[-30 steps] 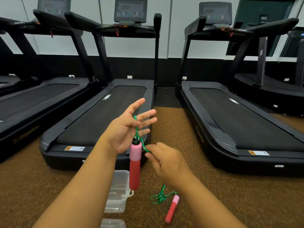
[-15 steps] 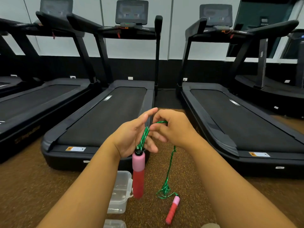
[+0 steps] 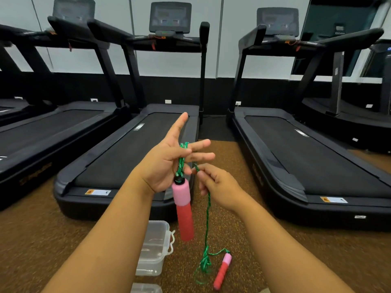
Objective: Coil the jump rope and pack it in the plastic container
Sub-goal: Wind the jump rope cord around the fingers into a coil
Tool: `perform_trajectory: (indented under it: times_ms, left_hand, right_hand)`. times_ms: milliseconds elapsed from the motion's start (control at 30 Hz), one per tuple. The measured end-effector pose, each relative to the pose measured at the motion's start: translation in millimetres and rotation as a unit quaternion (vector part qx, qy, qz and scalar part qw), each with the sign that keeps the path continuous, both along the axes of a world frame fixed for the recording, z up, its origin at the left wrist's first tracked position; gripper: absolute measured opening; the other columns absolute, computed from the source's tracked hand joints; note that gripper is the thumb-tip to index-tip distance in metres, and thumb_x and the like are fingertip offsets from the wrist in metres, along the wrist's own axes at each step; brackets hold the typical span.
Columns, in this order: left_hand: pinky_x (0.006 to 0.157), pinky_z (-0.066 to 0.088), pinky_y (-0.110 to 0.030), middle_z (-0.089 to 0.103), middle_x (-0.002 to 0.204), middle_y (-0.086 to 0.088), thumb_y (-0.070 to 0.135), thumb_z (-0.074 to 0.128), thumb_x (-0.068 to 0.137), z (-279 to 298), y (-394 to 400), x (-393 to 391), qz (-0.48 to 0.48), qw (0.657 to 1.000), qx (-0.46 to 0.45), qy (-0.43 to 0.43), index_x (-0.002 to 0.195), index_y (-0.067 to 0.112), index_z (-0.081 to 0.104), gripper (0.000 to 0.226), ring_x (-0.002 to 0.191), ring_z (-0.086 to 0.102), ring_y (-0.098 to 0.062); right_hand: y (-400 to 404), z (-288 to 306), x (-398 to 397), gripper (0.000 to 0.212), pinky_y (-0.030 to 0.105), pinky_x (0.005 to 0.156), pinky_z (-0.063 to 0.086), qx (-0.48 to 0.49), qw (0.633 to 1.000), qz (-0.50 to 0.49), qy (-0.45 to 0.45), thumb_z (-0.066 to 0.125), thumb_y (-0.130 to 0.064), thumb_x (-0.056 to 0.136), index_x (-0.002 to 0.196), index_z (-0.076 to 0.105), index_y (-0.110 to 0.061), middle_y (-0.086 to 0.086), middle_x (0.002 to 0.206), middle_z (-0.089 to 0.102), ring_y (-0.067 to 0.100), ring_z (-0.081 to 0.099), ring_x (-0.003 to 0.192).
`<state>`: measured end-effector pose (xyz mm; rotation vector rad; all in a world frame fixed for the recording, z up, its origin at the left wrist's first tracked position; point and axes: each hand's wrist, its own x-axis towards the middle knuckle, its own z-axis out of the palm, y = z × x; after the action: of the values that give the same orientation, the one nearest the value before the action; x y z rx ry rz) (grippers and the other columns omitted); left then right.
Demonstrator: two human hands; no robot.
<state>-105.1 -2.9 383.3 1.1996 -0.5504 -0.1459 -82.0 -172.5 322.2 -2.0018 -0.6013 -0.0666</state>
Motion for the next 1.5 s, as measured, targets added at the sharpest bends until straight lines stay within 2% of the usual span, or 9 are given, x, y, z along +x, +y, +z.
perform_trajectory:
  times_ms: [233,400,567,667,767,900,1033,1200,1500]
  left_hand:
    - [0.071,0.059,-0.030,0.060,0.130,-0.020,0.006,0.033,0.100,8,6,3,0.078,0.996,-0.026,-0.027,0.150,0.045,0.016,0.065,0.114,0.064,-0.034]
    - [0.099,0.046,-0.047,0.057,0.135,-0.019,0.029,0.019,0.105,1,8,3,0.074,0.997,-0.025,-0.016,0.149,0.049,0.012,0.049,0.121,0.059,-0.033]
    - [0.098,0.049,-0.046,0.056,0.135,-0.018,-0.008,0.030,0.097,1,19,5,0.107,0.994,0.007,-0.014,0.149,0.049,0.010,0.079,0.119,0.061,-0.030]
    - [0.094,0.053,-0.043,0.056,0.136,-0.017,-0.017,0.032,0.093,-3,17,5,0.113,0.992,0.056,-0.012,0.149,0.050,0.011,0.090,0.119,0.061,-0.026]
    - [0.093,0.053,-0.042,0.057,0.134,-0.016,-0.014,0.033,0.094,-7,15,3,0.098,0.993,0.062,0.006,0.148,0.052,0.013,0.087,0.118,0.062,-0.027]
    - [0.100,0.047,-0.047,0.063,0.127,-0.018,0.011,0.032,0.102,-14,11,-1,0.064,0.996,0.049,0.033,0.145,0.055,0.016,0.064,0.116,0.062,-0.031]
    - [0.077,0.048,-0.039,0.063,0.084,-0.008,0.029,0.031,0.102,-21,6,-2,0.017,0.999,0.019,0.042,0.143,0.057,0.025,0.049,0.077,0.055,-0.021]
    - [0.060,0.059,-0.032,0.060,0.120,-0.025,0.044,0.037,0.093,-18,5,-5,-0.019,0.997,0.049,0.052,0.142,0.059,0.022,0.054,0.074,0.068,-0.035]
    - [0.044,0.049,-0.024,0.067,0.108,-0.031,0.043,0.034,0.098,-12,2,-8,-0.084,0.996,0.029,0.020,0.145,0.053,0.023,0.049,0.050,0.065,-0.020]
  right_hand:
    - [3,-38,-10,0.020,0.022,0.061,0.044,-0.026,0.999,0.007,0.042,0.041,-0.021,0.102,0.102,0.061,-0.024,0.000,0.068,0.051,0.010,0.049,0.061]
    - [9,-45,-16,0.024,0.029,0.066,0.039,-0.076,0.995,-0.046,-0.045,0.041,-0.032,0.101,0.124,0.048,-0.036,-0.014,0.071,0.049,0.010,0.048,0.068]
    - [14,-28,-41,0.028,0.039,0.074,0.050,-0.183,0.958,-0.028,-0.218,0.038,-0.039,0.100,0.121,0.049,-0.026,-0.002,0.102,0.066,0.021,0.061,0.089]
    - [13,-17,-47,0.029,0.040,0.062,0.052,-0.222,0.918,-0.027,-0.326,0.038,-0.038,0.097,0.109,0.057,-0.020,-0.001,0.089,0.066,0.023,0.062,0.077]
    - [13,1,-47,0.024,0.038,0.052,0.050,-0.220,0.895,-0.028,-0.388,0.042,-0.033,0.096,0.101,0.061,-0.018,-0.001,0.078,0.061,0.021,0.058,0.064]
    - [12,25,-42,0.022,0.038,0.059,0.054,-0.181,0.894,-0.038,-0.408,0.047,-0.029,0.095,0.101,0.065,-0.017,-0.003,0.093,0.067,0.019,0.063,0.076]
    - [10,41,-29,0.034,0.042,0.052,0.052,-0.188,0.882,-0.090,-0.423,0.038,-0.039,0.095,0.096,0.063,-0.016,0.000,0.081,0.061,0.022,0.060,0.066]
    - [0,54,-13,0.029,0.039,0.060,0.050,-0.164,0.908,-0.135,-0.362,0.045,-0.045,0.090,0.089,0.061,-0.021,-0.005,0.080,0.058,0.014,0.054,0.070]
    - [-1,46,7,0.011,0.031,0.070,0.048,-0.004,0.988,-0.093,-0.123,0.061,-0.025,0.092,0.082,0.065,-0.023,-0.007,0.078,0.062,0.009,0.056,0.076]
